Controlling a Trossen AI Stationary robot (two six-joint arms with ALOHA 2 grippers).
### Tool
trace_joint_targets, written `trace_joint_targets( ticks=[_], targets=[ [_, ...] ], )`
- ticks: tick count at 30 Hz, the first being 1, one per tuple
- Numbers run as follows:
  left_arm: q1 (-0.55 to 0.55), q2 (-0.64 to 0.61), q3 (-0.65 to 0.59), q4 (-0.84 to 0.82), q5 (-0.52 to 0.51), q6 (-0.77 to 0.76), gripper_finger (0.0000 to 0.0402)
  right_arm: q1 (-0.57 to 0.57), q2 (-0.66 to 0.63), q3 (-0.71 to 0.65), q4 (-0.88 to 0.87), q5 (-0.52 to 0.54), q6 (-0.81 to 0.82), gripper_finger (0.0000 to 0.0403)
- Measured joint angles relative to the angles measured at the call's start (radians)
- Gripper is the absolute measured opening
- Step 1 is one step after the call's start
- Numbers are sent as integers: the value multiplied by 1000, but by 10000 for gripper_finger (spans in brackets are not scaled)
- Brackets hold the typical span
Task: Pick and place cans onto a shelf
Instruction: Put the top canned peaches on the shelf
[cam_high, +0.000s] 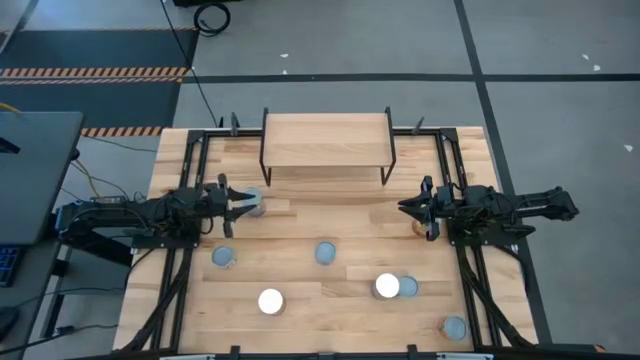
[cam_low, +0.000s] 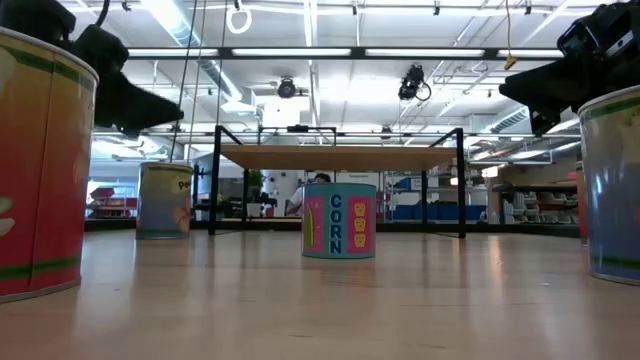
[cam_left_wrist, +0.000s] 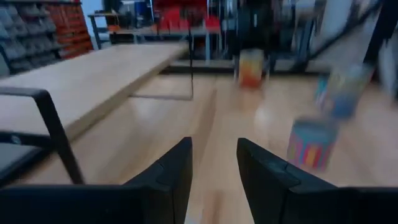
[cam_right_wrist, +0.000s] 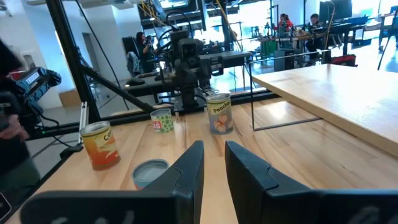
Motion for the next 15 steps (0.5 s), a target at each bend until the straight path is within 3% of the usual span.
trace_joint_targets(
  ticks=[4, 7, 9, 12, 15],
  targets=[
    [-1, 3, 0, 58, 10, -338, 133, 0, 0, 0, 1, 0, 0, 73],
    [0, 12, 0, 97, -108, -505, 133, 0, 0, 0, 7, 0, 0, 73],
    [0, 16, 5, 80, -135, -616, 133, 0, 0, 0, 12, 0, 0, 73],
    [-4, 49, 90, -18, -63, -699, 133, 0, 0, 0, 19, 0, 0, 73],
    [-5, 108, 252, -267, -25, -681, 133, 0, 0, 1, 31, 0, 0, 73]
  ],
)
